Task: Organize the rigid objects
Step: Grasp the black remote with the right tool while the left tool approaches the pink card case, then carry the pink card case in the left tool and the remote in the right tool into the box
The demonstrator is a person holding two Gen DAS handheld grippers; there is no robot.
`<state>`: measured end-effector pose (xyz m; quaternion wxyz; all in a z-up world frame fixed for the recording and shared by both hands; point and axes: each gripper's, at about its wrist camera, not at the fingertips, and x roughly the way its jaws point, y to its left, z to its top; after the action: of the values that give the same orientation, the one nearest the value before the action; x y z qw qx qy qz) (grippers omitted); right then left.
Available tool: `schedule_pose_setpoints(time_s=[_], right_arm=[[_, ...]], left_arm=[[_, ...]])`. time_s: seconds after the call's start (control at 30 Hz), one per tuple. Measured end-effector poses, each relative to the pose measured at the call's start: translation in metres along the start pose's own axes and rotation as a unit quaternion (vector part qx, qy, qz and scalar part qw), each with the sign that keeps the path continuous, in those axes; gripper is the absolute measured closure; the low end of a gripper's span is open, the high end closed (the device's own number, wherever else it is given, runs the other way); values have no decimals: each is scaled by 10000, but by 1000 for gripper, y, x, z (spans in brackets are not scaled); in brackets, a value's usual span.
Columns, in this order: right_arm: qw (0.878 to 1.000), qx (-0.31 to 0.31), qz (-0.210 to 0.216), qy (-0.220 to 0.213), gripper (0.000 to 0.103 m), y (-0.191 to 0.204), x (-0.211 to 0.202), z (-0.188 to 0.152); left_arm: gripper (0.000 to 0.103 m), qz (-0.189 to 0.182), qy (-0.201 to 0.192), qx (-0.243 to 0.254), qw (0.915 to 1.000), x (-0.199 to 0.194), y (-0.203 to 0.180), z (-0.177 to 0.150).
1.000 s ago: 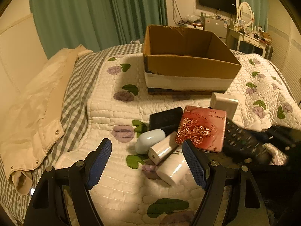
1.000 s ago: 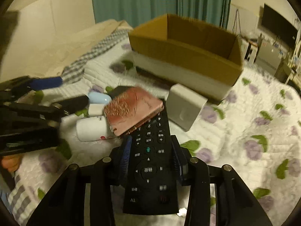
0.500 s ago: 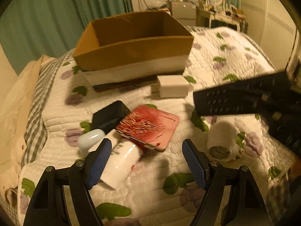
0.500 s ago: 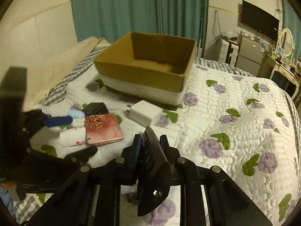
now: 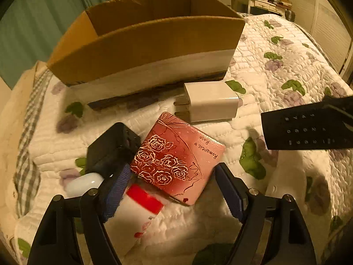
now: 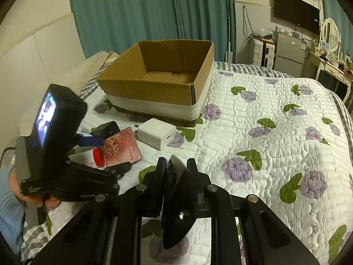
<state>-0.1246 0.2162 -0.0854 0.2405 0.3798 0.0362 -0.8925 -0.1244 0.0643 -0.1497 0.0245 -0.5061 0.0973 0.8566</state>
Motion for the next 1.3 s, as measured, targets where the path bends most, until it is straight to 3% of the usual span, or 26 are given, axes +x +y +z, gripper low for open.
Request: schedule_pose_setpoints(time_s=[0.2, 0.3, 0.37, 0.4, 0.47, 0.53, 0.63, 0.87, 1.03, 1.07, 1.13, 1.17, 1.3], right_arm=[[10000, 29, 32, 50, 85, -2, 1, -3], [10000, 25, 30, 43, 85, -2, 1, -3], [10000, 50, 21, 9, 85, -3, -2, -3], [10000, 60, 14, -7, 85, -4, -3, -2], [10000, 80, 5, -27, 85, -4, -4, -2], [10000, 95, 13, -20, 85, -6, -3, -1], [10000, 83, 15, -14, 85, -5, -3, -2], [9999, 121, 46, 44, 85, -6, 1, -3], [9999, 96, 61, 101, 90, -4, 5, -3], [9999, 93, 68, 86, 93, -4, 4, -3], [9999, 87, 81, 85, 96, -4, 4, -2], [9999, 63, 69, 137, 100, -3, 6, -2], [9991, 41, 176, 376, 99, -3, 18, -6]], left_arm=[[20, -415, 158, -259, 9987, 8, 9, 10], [25, -373, 14, -201, 9991, 2, 6, 9], [40, -339, -133, 3, 9993, -6, -3, 7], [54, -360, -208, 79, 9991, -10, -5, 6], [60, -171, -347, 255, 9989, -18, -14, 6], [75, -50, -472, 445, 9979, -22, -19, 9], [77, 83, -600, 513, 9968, -29, -17, 15], [77, 451, -918, -276, 9944, -42, 20, 23], [81, 128, -437, -287, 9985, -8, 24, 22], [88, 142, -473, -260, 9984, -6, 22, 24], [92, 108, -583, -247, 9979, -11, 22, 23], [93, 28, -659, -243, 9975, -16, 23, 24], [93, 18, -858, -208, 9961, -33, 18, 21]])
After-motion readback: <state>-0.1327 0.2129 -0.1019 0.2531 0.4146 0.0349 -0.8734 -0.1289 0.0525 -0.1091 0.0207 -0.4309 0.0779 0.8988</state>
